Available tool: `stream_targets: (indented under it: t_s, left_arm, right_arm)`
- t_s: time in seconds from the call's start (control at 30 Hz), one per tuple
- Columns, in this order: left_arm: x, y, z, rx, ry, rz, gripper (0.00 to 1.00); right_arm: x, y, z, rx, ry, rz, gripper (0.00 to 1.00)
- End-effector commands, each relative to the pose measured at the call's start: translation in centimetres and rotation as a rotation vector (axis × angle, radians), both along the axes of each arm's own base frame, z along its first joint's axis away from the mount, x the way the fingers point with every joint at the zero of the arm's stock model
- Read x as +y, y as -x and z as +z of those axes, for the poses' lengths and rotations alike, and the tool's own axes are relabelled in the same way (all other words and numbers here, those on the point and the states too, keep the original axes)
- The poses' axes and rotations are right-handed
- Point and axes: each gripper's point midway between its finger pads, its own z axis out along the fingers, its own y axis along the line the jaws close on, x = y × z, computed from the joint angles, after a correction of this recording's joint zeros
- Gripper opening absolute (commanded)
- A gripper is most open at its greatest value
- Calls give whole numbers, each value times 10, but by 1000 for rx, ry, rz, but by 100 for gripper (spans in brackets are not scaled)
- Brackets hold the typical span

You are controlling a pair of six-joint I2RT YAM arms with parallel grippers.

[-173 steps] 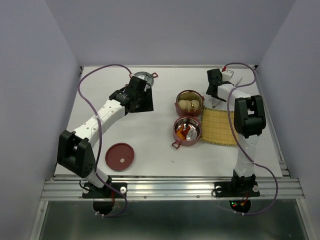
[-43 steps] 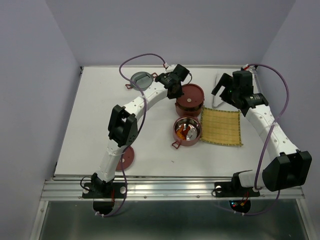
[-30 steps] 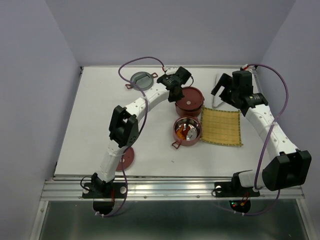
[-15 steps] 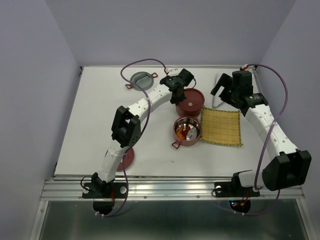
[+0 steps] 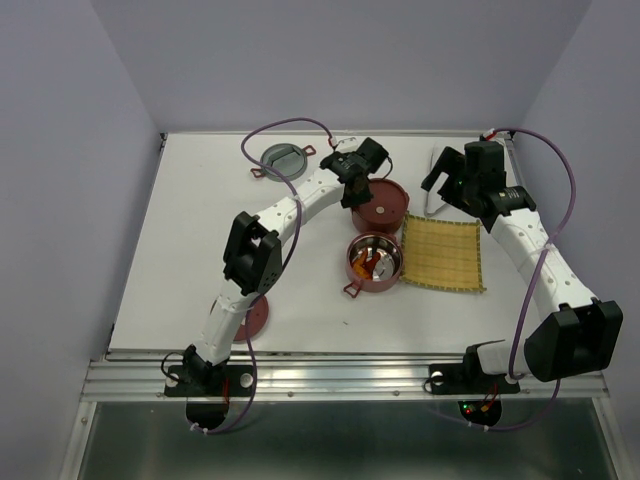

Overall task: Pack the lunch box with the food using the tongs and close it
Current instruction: Close the box lid on the packing box.

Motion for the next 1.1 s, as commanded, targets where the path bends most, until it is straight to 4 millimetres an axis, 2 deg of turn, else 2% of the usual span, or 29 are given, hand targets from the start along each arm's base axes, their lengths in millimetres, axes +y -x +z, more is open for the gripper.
stream_targets:
  t_s: [0.0, 0.17, 0.23, 0.3, 0.33, 0.37, 0.43, 0.47, 0.53, 0.57, 0.6, 0.67, 0.7, 0.73, 0.77, 0.8, 0.83, 0.9, 0.93, 1.03, 1.07]
  left_arm:
    - [-4, -2, 18, -42, 19, -13, 37]
    - [-4, -1, 29, -64, 38, -30, 49]
    - [-4, -1, 38, -81, 48, -39, 49]
    - [-3, -1, 48, -102, 56, -45, 49]
    - [-3, -1, 52, -109, 60, -48, 49]
    - [-2, -1, 61, -126, 64, -48, 49]
    - [2, -2, 69, -151, 56, -49, 49]
    - [5, -2, 78, -169, 58, -47, 48]
    - [11, -3, 87, -198, 44, -38, 47]
    - [15, -3, 94, -213, 43, -37, 44]
    - [18, -3, 97, -223, 38, -31, 42]
    - [24, -3, 95, -219, 35, -32, 34]
    - [23, -5, 103, -239, 61, -33, 31]
    - [24, -6, 102, -239, 70, -36, 26]
    - [24, -5, 95, -223, 76, -56, 15]
    - [21, -8, 97, -232, 99, -60, 9]
    - [20, -9, 94, -225, 105, -71, 2]
    - [13, -10, 89, -212, 120, -111, 0]
    - [7, -10, 89, -208, 134, -133, 0]
    - [0, -13, 75, -189, 134, -166, 0]
    - [-4, -11, 68, -171, 142, -182, 0]
  right_arm:
    - [1, -6, 6, -29, -10, 11, 96]
    - [7, -10, -1, -9, -17, 39, 94]
    - [10, -12, -7, 6, -18, 60, 91]
    - [17, -15, -12, 16, -31, 101, 75]
    - [17, -15, -12, 15, -28, 104, 75]
    - [21, -18, -16, 26, -33, 120, 60]
    - [29, -21, -17, 30, -19, 150, 44]
    - [39, -22, -23, 46, -4, 173, 31]
    - [48, -27, -18, 47, 39, 193, 20]
    - [54, -31, -28, 79, 68, 197, 12]
    - [59, -37, -22, 69, 75, 205, 9]
    - [65, -40, -28, 93, 90, 215, 7]
    - [70, -43, -35, 110, 98, 226, 6]
    - [70, -46, -37, 115, 105, 222, 5]
    - [70, -51, -34, 109, 108, 218, 4]
    - [71, -55, -37, 114, 112, 216, 4]
    - [72, -58, -48, 138, 120, 218, 4]
    - [77, -62, -51, 151, 127, 226, 4]
    - [77, -65, -60, 167, 132, 227, 4]
    - [79, -69, -69, 185, 133, 231, 4]
    - [81, -71, -78, 201, 134, 234, 4]
